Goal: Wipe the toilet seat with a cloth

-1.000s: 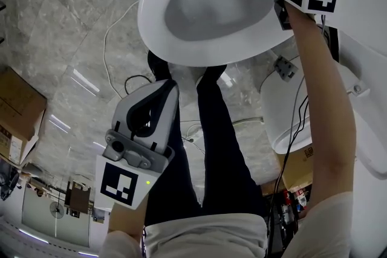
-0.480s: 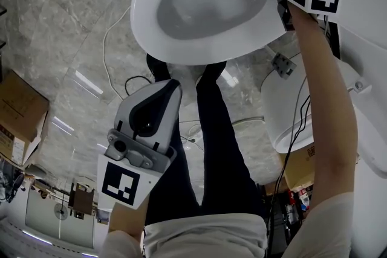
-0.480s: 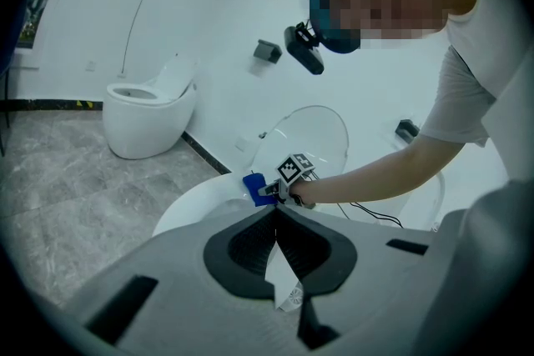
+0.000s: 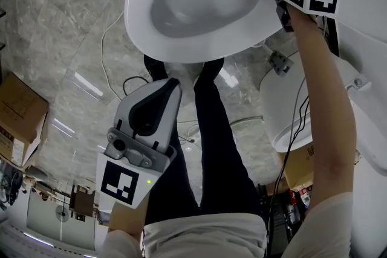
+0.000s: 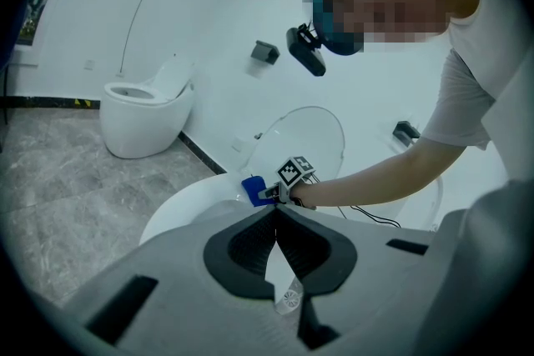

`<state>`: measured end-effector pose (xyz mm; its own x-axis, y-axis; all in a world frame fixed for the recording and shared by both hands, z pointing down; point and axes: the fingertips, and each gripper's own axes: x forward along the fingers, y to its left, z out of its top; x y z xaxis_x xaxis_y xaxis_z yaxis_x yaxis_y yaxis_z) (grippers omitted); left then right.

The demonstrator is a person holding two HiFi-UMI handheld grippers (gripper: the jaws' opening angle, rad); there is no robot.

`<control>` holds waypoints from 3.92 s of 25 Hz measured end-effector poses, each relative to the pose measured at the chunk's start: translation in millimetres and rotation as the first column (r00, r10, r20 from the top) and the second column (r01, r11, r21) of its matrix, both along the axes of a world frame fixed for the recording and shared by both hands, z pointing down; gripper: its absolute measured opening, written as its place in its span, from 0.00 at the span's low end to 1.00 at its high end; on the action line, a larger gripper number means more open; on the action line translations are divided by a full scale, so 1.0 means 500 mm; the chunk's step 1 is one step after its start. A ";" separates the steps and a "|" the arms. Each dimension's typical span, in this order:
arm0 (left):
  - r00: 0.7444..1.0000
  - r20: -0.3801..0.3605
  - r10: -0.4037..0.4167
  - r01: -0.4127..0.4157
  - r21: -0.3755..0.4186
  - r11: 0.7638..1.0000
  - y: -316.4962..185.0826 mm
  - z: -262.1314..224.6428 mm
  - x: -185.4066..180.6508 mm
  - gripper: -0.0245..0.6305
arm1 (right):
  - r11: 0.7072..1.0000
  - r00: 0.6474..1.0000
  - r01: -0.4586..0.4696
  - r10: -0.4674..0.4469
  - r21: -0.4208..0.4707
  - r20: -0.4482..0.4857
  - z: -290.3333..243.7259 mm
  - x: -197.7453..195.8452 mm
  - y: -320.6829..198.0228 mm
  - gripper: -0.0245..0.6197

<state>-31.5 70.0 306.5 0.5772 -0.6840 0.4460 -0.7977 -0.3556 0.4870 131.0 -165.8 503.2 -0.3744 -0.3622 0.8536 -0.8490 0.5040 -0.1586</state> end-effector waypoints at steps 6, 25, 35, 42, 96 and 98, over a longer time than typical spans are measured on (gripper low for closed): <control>1.000 0.006 0.012 -0.012 0.002 1.000 0.004 0.000 0.011 0.04 | 1.000 1.000 -0.005 0.005 0.003 -0.002 -0.002 0.020 0.012 0.12; 0.999 0.014 0.048 -0.049 0.018 0.999 0.025 -0.009 0.052 0.04 | 1.000 1.000 0.004 -0.004 0.010 -0.026 -0.007 0.081 0.074 0.12; 0.997 0.011 0.078 -0.078 0.029 0.997 0.043 -0.016 0.081 0.04 | 1.000 1.000 -0.008 0.008 0.004 -0.013 -0.010 0.104 0.109 0.12; 0.995 0.009 0.096 -0.096 0.022 0.995 0.059 -0.015 0.095 0.04 | 1.000 1.000 -0.019 0.019 0.010 -0.016 -0.013 0.123 0.137 0.12; 0.994 0.001 0.109 -0.109 0.003 0.994 0.140 0.020 0.097 0.04 | 0.996 0.998 0.032 -0.036 0.087 0.048 0.010 0.041 0.367 0.12; 0.995 -0.003 0.104 -0.104 0.001 0.995 0.143 0.021 0.092 0.04 | 0.996 0.998 0.013 -0.018 0.088 0.054 0.009 0.036 0.373 0.12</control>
